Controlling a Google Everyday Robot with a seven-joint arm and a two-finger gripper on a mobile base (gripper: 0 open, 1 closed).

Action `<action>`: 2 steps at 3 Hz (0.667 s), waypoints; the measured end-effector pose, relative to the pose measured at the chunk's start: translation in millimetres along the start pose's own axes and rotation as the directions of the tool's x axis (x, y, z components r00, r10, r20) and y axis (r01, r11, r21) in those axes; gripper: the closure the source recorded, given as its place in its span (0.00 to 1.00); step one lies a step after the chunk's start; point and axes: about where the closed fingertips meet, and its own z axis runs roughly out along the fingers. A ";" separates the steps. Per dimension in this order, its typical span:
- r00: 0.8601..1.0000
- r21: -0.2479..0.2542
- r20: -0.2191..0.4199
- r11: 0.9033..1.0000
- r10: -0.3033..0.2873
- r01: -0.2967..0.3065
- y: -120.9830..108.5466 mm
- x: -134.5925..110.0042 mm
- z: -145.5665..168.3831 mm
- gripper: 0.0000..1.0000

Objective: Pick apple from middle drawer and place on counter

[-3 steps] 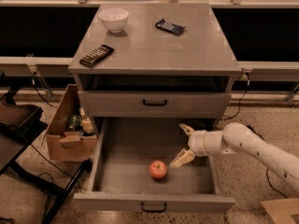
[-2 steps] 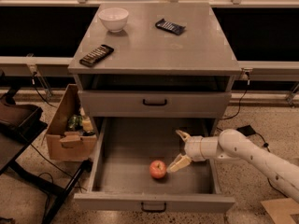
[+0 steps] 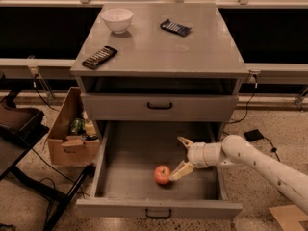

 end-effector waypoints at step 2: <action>0.999 -0.079 0.005 0.996 -0.035 0.035 26.7 35.0 55.2 0.00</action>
Offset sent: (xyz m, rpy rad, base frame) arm -0.0134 0.0359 -0.0838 -0.0175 0.0133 0.1011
